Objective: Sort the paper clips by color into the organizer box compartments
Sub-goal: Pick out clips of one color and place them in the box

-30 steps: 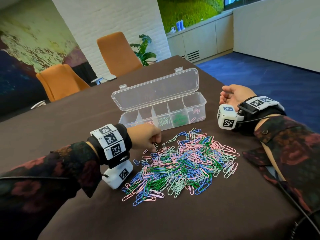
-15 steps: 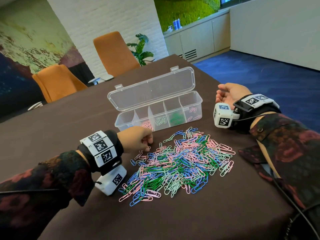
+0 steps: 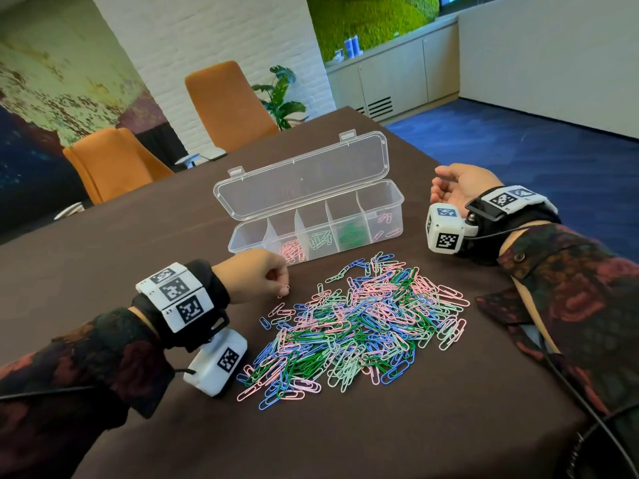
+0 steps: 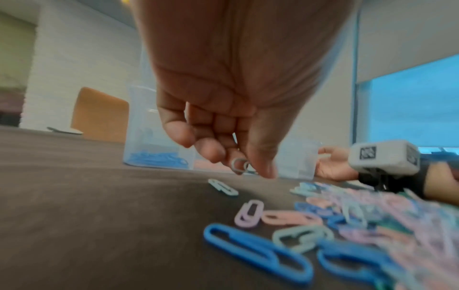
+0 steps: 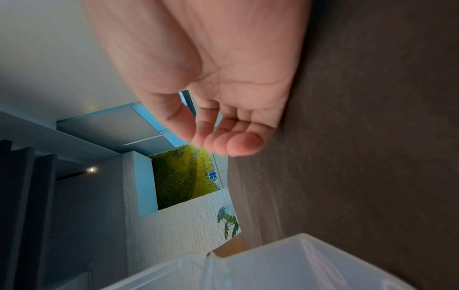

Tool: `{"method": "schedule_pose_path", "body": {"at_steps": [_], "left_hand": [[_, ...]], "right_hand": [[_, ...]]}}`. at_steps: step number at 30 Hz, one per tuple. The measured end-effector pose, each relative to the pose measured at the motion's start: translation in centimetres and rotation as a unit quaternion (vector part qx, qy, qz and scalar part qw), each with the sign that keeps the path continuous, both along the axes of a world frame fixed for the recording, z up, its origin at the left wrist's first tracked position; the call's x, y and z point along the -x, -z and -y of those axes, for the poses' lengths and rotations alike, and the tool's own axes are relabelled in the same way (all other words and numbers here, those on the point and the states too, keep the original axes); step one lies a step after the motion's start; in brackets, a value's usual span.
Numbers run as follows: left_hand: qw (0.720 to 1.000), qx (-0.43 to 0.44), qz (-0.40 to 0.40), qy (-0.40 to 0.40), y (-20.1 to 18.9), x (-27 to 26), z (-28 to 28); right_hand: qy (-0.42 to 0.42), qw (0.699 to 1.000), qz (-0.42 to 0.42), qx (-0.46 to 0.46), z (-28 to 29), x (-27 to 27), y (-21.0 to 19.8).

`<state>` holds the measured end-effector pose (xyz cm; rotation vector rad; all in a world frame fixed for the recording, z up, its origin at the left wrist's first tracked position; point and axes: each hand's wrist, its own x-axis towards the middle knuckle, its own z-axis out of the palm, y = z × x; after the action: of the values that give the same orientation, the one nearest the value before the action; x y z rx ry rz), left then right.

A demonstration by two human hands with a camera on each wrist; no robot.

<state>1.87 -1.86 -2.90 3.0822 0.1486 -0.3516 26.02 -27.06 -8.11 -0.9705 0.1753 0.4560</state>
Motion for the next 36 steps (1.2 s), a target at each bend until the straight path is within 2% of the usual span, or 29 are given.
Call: {"method": "schedule_pose_path", "body": {"at_steps": [5, 12, 17, 20, 26, 36], "left_hand": [[0.999, 0.007, -0.032, -0.031, 0.5, 0.5, -0.3], [0.995, 0.015, 0.001, -0.096, 1.0, -0.2, -0.6], [0.989, 0.013, -0.021, -0.147, 0.8, -0.4, -1.8], [0.989, 0.056, -0.021, -0.133, 0.8, -0.5, -1.9], [0.995, 0.001, -0.041, -0.093, 0.7, -0.5, -1.4], [0.998, 0.005, -0.024, -0.065, -0.3, 0.7, -3.4]], "right_hand": [[-0.001, 1.0, 0.005, 0.0, 0.0, 0.1, -0.1], [0.003, 1.0, 0.001, 0.0, 0.0, 0.0, 0.0], [0.0, 1.0, -0.007, -0.002, 0.0, -0.2, 0.1], [0.0, 1.0, -0.01, -0.003, -0.1, -0.3, 0.2], [-0.001, 1.0, -0.008, -0.006, -0.1, -0.2, 0.2], [-0.004, 1.0, -0.013, -0.001, 0.0, -0.2, 0.0]]}}
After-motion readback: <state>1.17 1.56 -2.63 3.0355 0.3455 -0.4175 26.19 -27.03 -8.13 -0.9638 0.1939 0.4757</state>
